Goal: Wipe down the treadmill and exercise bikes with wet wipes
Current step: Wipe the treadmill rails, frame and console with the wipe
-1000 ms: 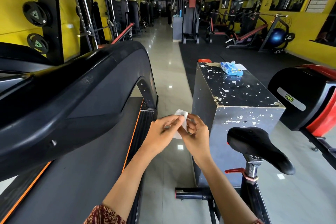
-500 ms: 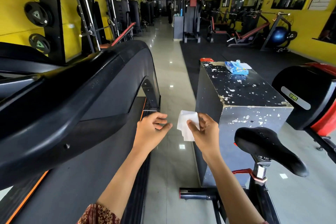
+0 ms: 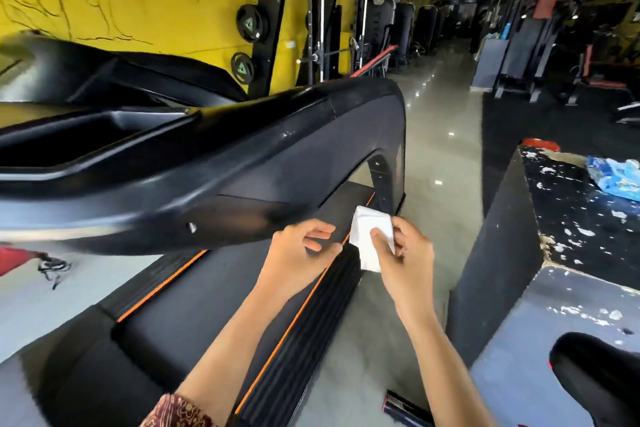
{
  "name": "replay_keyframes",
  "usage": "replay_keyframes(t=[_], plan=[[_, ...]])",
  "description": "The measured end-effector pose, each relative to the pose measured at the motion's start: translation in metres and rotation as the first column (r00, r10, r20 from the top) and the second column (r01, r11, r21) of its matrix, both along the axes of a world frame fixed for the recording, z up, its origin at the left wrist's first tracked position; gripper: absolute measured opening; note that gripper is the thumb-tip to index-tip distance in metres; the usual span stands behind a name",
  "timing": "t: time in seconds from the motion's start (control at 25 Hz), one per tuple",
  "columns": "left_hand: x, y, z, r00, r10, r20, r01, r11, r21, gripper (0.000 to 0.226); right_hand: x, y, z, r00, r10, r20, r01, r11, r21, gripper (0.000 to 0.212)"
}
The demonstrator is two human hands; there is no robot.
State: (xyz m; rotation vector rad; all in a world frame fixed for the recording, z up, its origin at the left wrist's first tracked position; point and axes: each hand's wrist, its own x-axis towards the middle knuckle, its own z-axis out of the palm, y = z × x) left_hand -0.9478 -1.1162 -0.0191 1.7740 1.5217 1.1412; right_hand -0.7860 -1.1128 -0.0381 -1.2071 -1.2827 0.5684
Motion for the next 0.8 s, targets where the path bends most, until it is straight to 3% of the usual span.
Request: replay_keyframes(t=[0.16,0.28,0.4,0.52,0.64,0.72,0.8], plan=[[-0.011,-0.04,0.004,0.987,0.156,-0.029,-0.155,0.987,0.033,0.021,-0.019,-0.004,0.004,0.973,0.231,0.023,-0.232,0.969,0.088,0.008],[-0.023,-0.073,0.016,0.964,0.261,-0.039,-0.259,0.964,0.054,0.021,-0.036,-0.012,0.013,0.937,0.346,0.041,-0.348,0.924,0.158,0.02],[-0.037,-0.105,0.039,0.936,0.35,-0.042,-0.344,0.933,0.11,0.019,-0.058,-0.024,0.033,0.902,0.431,0.03,-0.424,0.87,0.252,0.01],[-0.047,-0.131,0.071,0.907,0.421,-0.029,-0.405,0.886,0.226,0.019,-0.076,-0.035,0.056,0.869,0.494,-0.002,-0.462,0.814,0.352,0.021],[-0.052,-0.15,0.101,0.901,0.433,0.009,-0.411,0.848,0.334,0.021,-0.09,-0.042,0.075,0.834,0.534,-0.14,-0.419,0.777,0.469,0.014],[-0.058,-0.153,0.119,0.893,0.449,0.028,-0.421,0.811,0.407,0.017,-0.102,-0.043,0.094,0.83,0.486,-0.275,-0.241,0.756,0.608,0.017],[-0.067,-0.147,0.13,0.86,0.51,-0.007,-0.434,0.74,0.514,0.012,-0.115,-0.033,0.106,0.896,0.39,-0.214,-0.111,0.662,0.741,0.022]])
